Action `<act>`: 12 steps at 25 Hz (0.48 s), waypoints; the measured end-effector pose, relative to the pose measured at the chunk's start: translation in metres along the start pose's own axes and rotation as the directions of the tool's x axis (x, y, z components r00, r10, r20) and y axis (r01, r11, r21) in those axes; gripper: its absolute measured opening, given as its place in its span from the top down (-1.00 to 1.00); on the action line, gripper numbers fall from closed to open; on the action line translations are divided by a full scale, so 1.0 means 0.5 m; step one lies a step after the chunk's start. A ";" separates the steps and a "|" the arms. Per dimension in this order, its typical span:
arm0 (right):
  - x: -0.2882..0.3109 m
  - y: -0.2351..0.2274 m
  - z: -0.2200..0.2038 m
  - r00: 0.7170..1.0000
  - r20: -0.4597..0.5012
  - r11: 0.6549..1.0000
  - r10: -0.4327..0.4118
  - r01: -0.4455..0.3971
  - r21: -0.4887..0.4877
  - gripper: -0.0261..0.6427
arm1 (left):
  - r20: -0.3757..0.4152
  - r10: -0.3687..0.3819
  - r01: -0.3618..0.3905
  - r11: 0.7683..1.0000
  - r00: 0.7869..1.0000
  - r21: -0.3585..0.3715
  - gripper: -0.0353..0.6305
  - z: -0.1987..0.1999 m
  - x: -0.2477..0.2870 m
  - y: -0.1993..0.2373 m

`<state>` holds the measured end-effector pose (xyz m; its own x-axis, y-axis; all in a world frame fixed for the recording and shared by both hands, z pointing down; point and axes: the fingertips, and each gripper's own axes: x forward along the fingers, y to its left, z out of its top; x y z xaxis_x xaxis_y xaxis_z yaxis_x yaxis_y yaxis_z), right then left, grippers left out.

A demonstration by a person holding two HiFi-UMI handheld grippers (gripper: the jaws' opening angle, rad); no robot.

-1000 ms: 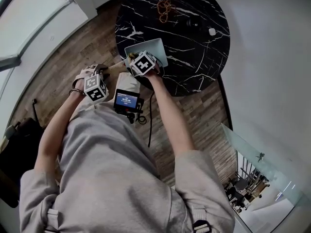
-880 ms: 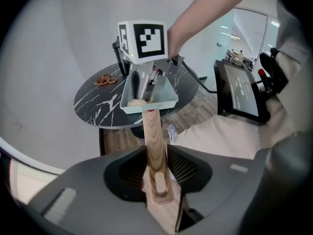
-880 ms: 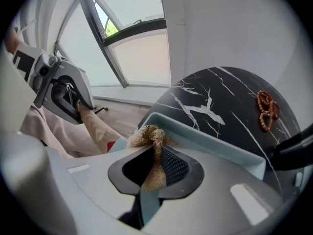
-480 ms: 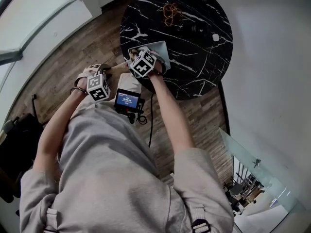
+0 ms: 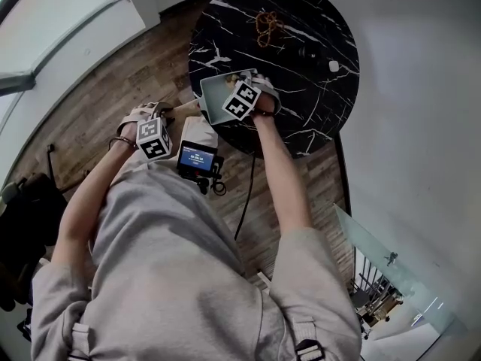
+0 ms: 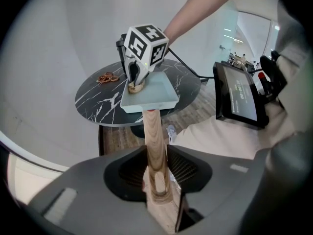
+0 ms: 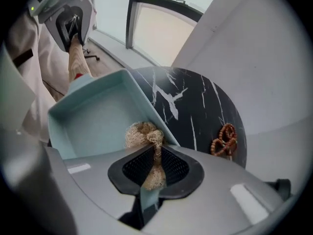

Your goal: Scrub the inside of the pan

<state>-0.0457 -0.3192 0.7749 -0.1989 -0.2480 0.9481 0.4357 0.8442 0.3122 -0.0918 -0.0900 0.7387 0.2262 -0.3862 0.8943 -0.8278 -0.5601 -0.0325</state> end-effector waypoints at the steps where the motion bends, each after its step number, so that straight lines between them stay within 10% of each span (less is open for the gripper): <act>1: -0.001 -0.011 -0.015 1.000 -0.012 1.000 -0.027 0.027 -0.012 0.74 | -0.003 0.003 -0.003 1.000 1.000 0.000 0.51 0.000 0.000 0.000; 7: -0.015 -0.030 -0.036 0.987 -0.010 0.975 -0.161 0.158 -0.153 0.74 | -0.017 0.023 -0.023 1.000 1.000 -0.003 0.51 0.000 -0.002 0.003; 12: -0.001 -0.015 -0.055 0.998 -0.036 0.996 -0.057 0.055 -0.071 0.74 | -0.005 0.030 -0.030 0.997 1.000 -0.078 0.53 0.002 0.001 0.013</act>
<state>-0.0250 -0.3384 0.7736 -0.1920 -0.3129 0.9302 0.4854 0.7935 0.3671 -0.0964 -0.0945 0.7386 0.1987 -0.3989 0.8952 -0.8717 -0.4895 -0.0246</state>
